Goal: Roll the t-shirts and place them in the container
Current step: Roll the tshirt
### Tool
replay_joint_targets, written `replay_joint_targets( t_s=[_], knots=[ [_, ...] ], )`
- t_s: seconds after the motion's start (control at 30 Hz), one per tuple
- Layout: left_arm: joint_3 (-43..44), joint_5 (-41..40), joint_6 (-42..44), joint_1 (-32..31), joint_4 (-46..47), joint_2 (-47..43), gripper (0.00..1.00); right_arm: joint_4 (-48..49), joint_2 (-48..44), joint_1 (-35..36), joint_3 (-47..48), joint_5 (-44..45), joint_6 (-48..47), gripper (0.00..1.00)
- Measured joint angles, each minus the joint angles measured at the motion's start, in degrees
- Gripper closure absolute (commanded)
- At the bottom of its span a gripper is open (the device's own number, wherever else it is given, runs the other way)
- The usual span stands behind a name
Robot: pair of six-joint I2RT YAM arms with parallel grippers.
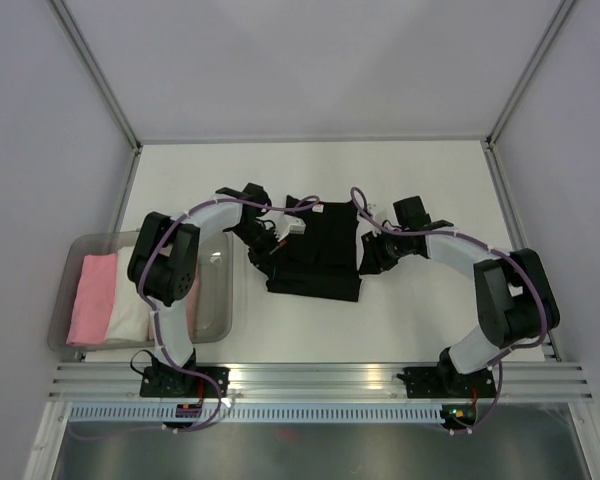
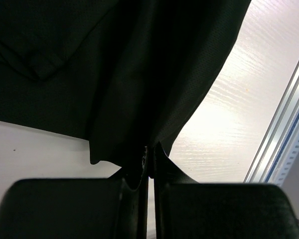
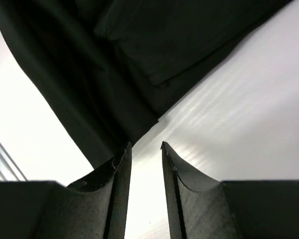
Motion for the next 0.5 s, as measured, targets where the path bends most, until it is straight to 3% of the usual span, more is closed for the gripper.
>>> replay_joint_targets(
  t_s=[0.2,0.33,0.5],
  knots=[
    [0.39,-0.02,-2.08,0.02,-0.20,0.46,0.98,1.64,-13.99,1.16,1.09,6.54,3.93,0.73],
    [0.74,-0.02,-2.60,0.04,-0.31,0.46,0.98,12.87,-21.31,11.43,-3.63,8.17,8.28,0.85],
    [0.87,-0.02,-3.02,0.26,-0.33,0.46,0.98,24.59,-16.33,20.70,-10.43,9.14,14.36,0.91]
  ],
)
